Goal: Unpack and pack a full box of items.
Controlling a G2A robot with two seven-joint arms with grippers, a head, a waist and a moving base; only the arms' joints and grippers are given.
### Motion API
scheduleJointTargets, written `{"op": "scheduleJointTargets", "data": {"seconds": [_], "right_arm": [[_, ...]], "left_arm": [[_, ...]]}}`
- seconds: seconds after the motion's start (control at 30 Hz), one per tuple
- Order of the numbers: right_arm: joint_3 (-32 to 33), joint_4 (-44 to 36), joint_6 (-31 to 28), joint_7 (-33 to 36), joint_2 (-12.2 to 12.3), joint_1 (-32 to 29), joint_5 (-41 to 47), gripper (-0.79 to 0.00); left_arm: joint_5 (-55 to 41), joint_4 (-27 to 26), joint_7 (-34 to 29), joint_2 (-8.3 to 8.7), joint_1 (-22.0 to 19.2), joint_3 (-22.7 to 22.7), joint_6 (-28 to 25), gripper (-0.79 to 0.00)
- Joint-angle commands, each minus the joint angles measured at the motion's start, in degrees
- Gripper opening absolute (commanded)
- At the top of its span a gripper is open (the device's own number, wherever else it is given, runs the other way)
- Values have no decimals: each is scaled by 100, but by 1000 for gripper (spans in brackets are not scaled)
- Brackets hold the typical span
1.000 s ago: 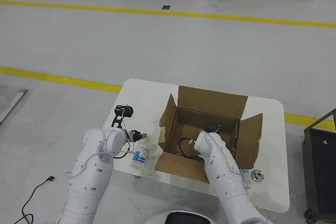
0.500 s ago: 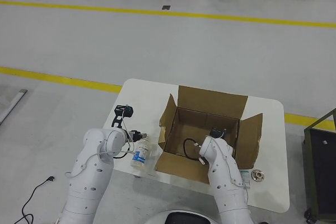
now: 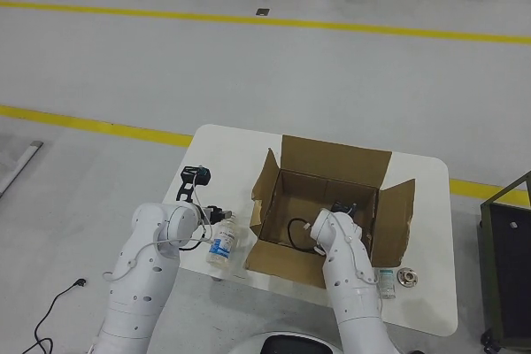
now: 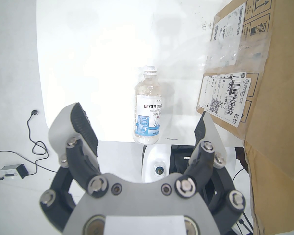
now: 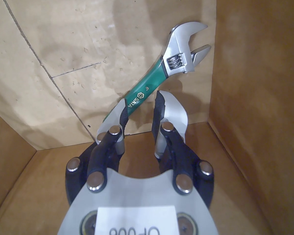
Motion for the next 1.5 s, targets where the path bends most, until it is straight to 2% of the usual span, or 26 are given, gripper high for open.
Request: {"op": "scheduleJointTargets", "data": {"seconds": [0.0,0.93,1.03,1.1,1.2,1.23,1.27,1.47], "right_arm": [[52,73,4,-4,-22,58,-43,-517],[505,654,103,-103,-176,425,-384,-517],[550,703,111,-111,-188,455,-437,-603],[582,744,123,-123,-195,478,-485,-616],[620,805,130,-130,-210,514,-546,-674],[616,818,137,-137,-215,528,-587,-757],[589,814,133,-134,-224,544,-611,-785],[333,693,77,-77,-234,512,-765,-785]], "left_arm": [[0,0,0,0,0,0,0,0],[0,0,0,0,0,0,0,0],[0,0,0,0,0,0,0,0],[0,0,0,0,0,0,0,0],[0,0,0,0,0,0,0,0],[0,0,0,0,0,0,0,0],[0,0,0,0,0,0,0,0],[0,0,0,0,0,0,0,0]]}}
